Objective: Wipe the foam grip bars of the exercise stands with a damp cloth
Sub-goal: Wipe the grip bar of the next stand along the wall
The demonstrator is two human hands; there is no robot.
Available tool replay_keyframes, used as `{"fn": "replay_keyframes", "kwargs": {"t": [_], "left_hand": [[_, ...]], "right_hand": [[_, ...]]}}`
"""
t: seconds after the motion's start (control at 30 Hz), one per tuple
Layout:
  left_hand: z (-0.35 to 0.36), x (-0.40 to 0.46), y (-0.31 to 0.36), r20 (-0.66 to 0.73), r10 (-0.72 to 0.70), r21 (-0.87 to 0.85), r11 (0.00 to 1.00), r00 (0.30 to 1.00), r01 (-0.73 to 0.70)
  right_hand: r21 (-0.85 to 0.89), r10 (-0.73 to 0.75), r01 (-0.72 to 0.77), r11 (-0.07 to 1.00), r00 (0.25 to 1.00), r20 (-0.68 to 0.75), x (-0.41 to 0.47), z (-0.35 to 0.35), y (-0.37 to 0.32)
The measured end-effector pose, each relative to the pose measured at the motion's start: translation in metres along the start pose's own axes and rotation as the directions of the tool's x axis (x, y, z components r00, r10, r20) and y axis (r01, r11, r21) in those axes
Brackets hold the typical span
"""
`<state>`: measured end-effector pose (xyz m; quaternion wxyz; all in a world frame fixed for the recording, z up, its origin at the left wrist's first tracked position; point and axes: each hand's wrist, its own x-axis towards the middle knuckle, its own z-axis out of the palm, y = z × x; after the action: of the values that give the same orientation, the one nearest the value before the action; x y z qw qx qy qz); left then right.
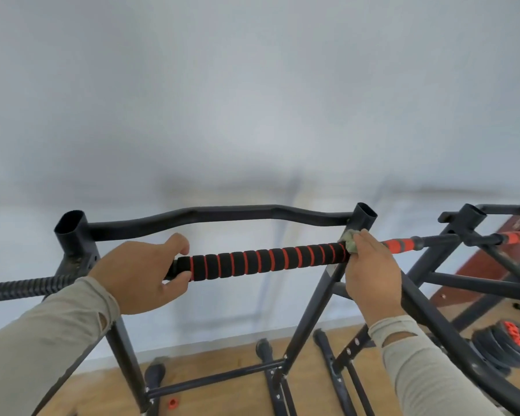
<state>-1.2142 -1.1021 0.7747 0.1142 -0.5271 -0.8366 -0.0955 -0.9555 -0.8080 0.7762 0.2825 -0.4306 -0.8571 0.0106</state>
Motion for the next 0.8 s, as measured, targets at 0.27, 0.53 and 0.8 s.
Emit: {"fn": "replay_keyframes", "kwargs": {"t": [0.27, 0.53, 0.8], "left_hand": [[-0.002, 0.003, 0.008, -0.017, 0.063, 0.059, 0.996, 0.998, -0.062], [0.002, -0.003, -0.003, -0.196, 0.195, 0.03, 0.981, 0.961, -0.193], [0.004, -0.002, -0.006, -0.167, 0.24, 0.028, 0.971, 0.956, -0.238]], "right_hand": [[0.156, -0.329, 0.332, 0.93, 0.943, -0.047, -0.065, 0.015, -0.125], [0.271, -0.626, 0.621, 0.736, 0.776, -0.078, -0.099, 0.035, -0.189], [0.082, -0.504, 0.508, 0.858, 0.861, -0.06, -0.033, 0.018, -0.058]]}}
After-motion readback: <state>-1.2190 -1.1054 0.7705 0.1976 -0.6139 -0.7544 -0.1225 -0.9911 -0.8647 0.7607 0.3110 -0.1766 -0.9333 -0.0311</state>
